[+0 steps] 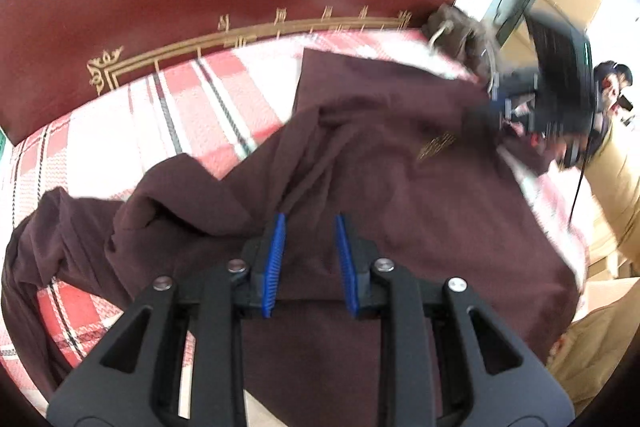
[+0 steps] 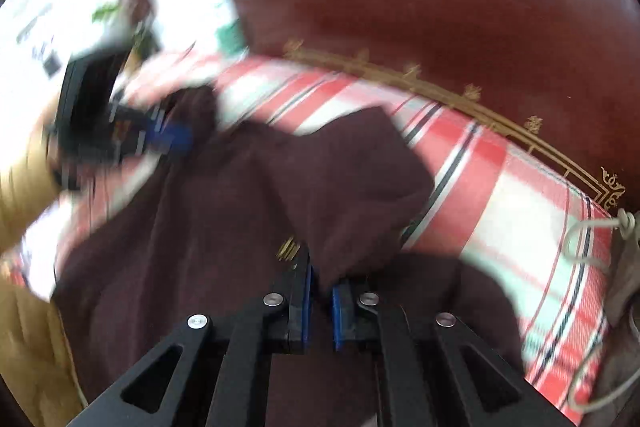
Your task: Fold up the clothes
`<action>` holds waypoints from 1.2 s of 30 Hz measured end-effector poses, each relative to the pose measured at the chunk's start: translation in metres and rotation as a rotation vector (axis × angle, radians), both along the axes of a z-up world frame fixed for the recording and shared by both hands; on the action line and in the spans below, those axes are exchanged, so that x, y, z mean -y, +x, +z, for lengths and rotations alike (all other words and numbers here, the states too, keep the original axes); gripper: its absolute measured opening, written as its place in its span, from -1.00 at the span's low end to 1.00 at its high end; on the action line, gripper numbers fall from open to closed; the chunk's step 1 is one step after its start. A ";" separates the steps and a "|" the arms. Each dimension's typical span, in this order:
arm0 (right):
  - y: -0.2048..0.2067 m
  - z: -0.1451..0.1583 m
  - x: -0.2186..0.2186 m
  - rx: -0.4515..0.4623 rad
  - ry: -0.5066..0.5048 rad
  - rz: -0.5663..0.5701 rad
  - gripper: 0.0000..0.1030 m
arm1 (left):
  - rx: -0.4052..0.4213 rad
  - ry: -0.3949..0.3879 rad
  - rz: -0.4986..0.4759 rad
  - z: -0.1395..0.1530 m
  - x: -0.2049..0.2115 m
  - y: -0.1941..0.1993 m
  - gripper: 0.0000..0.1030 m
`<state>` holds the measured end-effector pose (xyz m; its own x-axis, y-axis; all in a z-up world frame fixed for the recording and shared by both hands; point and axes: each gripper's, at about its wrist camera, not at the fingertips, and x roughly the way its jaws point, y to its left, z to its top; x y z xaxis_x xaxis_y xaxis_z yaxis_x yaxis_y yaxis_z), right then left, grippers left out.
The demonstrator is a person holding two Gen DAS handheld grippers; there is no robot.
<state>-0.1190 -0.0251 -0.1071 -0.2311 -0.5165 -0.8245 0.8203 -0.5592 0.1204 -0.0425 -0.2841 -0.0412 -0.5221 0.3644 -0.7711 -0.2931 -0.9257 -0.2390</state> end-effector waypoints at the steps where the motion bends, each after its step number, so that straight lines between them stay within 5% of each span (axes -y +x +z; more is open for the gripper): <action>1: 0.007 -0.004 0.001 0.000 0.026 0.013 -0.83 | -0.016 0.022 0.008 0.006 0.003 0.000 -0.46; 3: 0.017 -0.015 0.005 0.031 0.055 0.027 -0.70 | -0.042 0.061 0.022 0.017 0.009 -0.003 -0.43; 4: 0.018 -0.018 0.003 0.062 0.057 0.025 -0.41 | -0.054 0.060 0.030 0.021 0.011 -0.007 -0.38; 6: 0.013 -0.015 -0.005 0.102 0.020 -0.002 -0.14 | -0.077 0.041 0.048 0.029 0.014 -0.016 0.03; 9: -0.003 0.002 -0.024 0.161 -0.131 -0.049 -0.13 | -0.079 0.004 0.066 0.030 0.017 -0.038 0.15; 13: -0.048 0.028 -0.050 0.210 -0.337 -0.179 -0.11 | 0.030 0.025 0.085 0.008 0.026 -0.070 0.15; 18: -0.113 0.017 -0.021 0.249 -0.258 -0.241 0.05 | 0.132 0.018 0.012 -0.023 0.009 -0.073 0.15; 21: -0.120 0.014 -0.007 0.286 -0.281 -0.168 0.02 | 0.132 -0.046 -0.075 -0.032 -0.016 -0.055 0.15; 25: -0.086 0.004 0.014 0.251 -0.163 -0.020 -0.62 | 0.113 -0.085 -0.152 -0.034 -0.036 -0.032 0.15; 27: -0.065 0.000 0.016 0.220 -0.100 0.008 -0.77 | 0.101 -0.072 -0.155 -0.032 -0.036 -0.025 0.15; 32: -0.014 -0.004 0.004 0.200 -0.032 0.081 -0.80 | 0.123 0.013 -0.148 -0.035 -0.023 -0.007 0.15; 36: 0.016 -0.013 -0.001 0.215 0.056 0.114 -0.78 | 0.134 -0.027 -0.164 -0.040 -0.029 0.011 0.15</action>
<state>-0.1031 -0.0243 -0.1204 0.0100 -0.4810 -0.8766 0.8374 -0.4750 0.2703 -0.0313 -0.2554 -0.0815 -0.3490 0.4145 -0.8404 -0.4080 -0.8746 -0.2620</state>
